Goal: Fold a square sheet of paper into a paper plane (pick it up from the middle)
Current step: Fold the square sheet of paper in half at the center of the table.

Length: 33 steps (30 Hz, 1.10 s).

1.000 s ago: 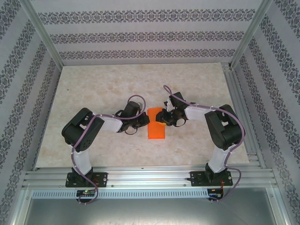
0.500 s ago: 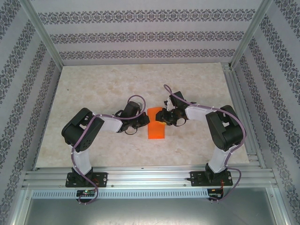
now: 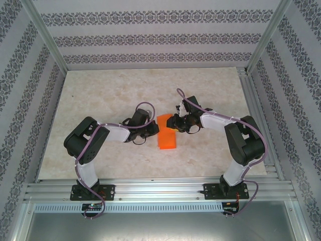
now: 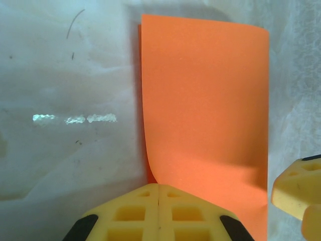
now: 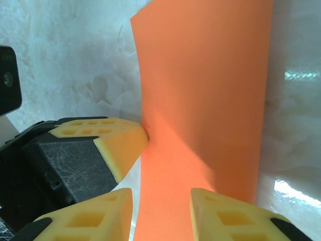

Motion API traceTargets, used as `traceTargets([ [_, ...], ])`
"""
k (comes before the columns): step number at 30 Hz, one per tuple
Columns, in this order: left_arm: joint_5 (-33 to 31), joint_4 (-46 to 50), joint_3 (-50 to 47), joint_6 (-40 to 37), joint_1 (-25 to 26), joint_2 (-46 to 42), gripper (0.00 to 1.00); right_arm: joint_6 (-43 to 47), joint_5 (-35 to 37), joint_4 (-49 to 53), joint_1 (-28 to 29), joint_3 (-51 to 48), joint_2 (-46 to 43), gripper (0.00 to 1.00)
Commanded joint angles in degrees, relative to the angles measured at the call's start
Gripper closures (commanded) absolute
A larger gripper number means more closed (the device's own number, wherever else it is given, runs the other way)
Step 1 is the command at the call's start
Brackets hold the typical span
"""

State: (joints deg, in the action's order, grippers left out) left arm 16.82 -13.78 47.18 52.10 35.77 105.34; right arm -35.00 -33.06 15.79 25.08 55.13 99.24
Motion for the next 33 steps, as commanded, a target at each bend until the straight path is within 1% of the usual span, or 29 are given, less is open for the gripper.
traceTargets([
  [1,0.4,-1.4,0.4,0.5,0.8,0.6,1.0,1.1,0.0,0.6,-0.4,1.2,-1.6,0.64],
  [9,2.9,-5.6,-0.2,2.9,0.9,1.5,0.99,1.8,-0.3,1.5,-1.1,1.2,-2.1,0.64],
  [14,1.7,-3.0,0.4,1.1,0.9,2.3,0.99,1.7,-1.7,0.7,-1.5,0.9,-2.4,0.64],
  [18,2.4,-3.5,0.7,0.5,0.9,4.2,0.99,1.0,-2.4,-0.6,-1.9,0.0,-3.4,0.63],
  [23,2.6,-3.7,1.0,0.3,0.9,4.9,0.98,1.4,-1.8,0.4,-2.2,-0.6,-4.1,0.63],
  [26,2.7,-3.4,0.9,0.2,0.9,5.0,0.98,1.5,-1.5,0.6,-2.4,-1.5,-4.7,0.67],
  [29,2.8,-2.7,1.3,-0.3,0.9,5.1,0.98,0.9,-2.8,-1.0,-2.5,-2.7,-4.3,0.74],
  [33,3.1,-1.9,1.9,-0.9,0.9,5.3,0.98,0.3,-3.1,-2.5,-2.6,-3.6,-3.2,0.76],
])
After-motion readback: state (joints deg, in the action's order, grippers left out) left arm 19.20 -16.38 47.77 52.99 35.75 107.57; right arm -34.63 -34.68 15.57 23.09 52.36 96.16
